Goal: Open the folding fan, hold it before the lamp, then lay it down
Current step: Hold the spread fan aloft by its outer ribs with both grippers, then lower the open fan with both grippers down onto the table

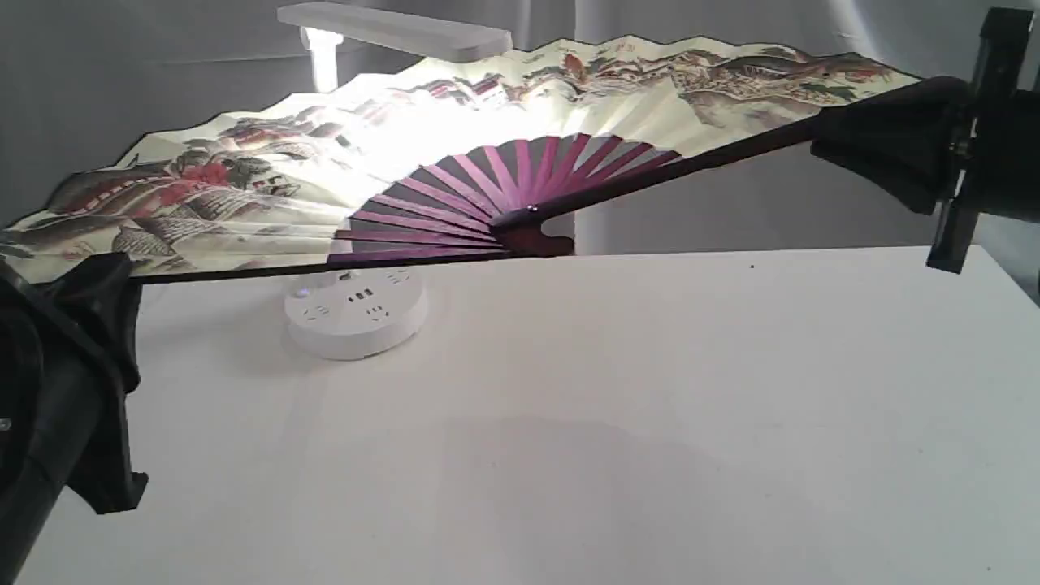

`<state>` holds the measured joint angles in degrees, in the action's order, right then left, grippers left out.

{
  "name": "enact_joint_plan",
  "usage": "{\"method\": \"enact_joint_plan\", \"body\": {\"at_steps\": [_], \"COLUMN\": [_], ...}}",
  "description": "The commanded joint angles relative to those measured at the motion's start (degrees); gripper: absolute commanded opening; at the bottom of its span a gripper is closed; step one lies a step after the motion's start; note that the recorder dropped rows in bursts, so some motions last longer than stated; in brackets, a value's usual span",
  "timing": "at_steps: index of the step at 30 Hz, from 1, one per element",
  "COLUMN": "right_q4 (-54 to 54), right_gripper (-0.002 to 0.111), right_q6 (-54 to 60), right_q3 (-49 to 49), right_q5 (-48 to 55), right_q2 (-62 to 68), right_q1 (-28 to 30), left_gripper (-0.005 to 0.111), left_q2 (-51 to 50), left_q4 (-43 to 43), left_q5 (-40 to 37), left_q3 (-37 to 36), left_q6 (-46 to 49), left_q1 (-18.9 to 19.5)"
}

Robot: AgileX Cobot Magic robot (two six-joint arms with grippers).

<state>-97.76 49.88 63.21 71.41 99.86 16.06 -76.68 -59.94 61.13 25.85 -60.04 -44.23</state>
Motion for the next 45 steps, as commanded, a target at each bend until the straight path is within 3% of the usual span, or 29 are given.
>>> {"method": "enact_joint_plan", "body": {"at_steps": [1, 11, 19, 32, 45], "right_q4": [-2.19, -2.19, 2.21, 7.01, 13.83], "right_gripper": [0.0, 0.0, 0.0, 0.0, 0.0], "right_q6": [2.4, 2.4, 2.23, 2.12, -1.13], "right_q3": [0.18, 0.18, -1.8, -2.78, -2.78], "right_q5": [-6.93, -6.68, -10.47, -14.2, -22.35], "right_q2": [-0.11, -0.11, -0.11, -0.11, -0.11], "right_q1": [1.71, 1.71, 1.71, 1.71, 1.71], "left_gripper": [0.0, 0.0, 0.0, 0.0, 0.0], "left_q2": [1.14, 1.14, 1.14, -3.71, -14.66], "left_q4": [-6.95, -4.56, -4.43, -8.47, 0.25], "left_q5": [8.84, 8.84, -0.19, -4.65, -4.55], "left_q3": [-0.3, -0.3, -0.3, -0.3, -0.18], "left_q6": [-1.2, -1.2, 0.07, 5.97, -9.19], "left_q1": [1.42, 1.31, 1.31, 1.31, 1.31]}}
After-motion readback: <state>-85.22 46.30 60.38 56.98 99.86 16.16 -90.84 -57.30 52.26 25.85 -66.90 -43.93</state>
